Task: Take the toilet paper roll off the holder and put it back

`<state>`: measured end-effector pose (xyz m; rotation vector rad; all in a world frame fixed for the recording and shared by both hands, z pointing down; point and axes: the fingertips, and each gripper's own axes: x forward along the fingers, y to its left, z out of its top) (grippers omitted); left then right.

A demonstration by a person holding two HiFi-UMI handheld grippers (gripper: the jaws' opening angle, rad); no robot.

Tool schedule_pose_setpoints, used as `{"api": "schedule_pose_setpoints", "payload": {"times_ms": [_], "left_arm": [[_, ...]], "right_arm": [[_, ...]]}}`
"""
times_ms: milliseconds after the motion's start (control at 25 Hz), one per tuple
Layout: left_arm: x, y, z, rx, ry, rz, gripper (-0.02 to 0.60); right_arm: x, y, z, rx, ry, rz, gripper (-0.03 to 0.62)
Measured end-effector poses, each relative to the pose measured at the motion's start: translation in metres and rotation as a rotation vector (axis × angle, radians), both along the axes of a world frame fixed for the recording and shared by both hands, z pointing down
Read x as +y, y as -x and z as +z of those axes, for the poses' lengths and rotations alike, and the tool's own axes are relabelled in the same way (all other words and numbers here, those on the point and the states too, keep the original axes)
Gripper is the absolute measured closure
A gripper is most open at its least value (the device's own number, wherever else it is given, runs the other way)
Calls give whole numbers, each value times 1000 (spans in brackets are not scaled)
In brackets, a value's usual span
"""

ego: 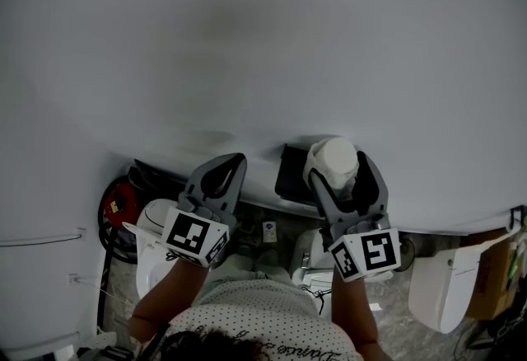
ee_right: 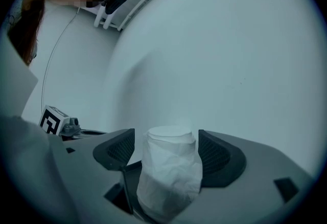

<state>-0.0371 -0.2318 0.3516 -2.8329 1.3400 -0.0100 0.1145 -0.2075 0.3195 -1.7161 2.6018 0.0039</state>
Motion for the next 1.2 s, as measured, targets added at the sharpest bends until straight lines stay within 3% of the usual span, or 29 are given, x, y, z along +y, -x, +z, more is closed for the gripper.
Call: {"api": "schedule_pose_setpoints", "payload": {"times_ms": [720,1200], "left_arm": [[-1,8,1,-4,4,-29,577],[-2,11,2,-10,4,-26,577]], "right_arm": [[-19,6,12,87,80,-31,217],[-22,3,13,94,77,5,286]]}}
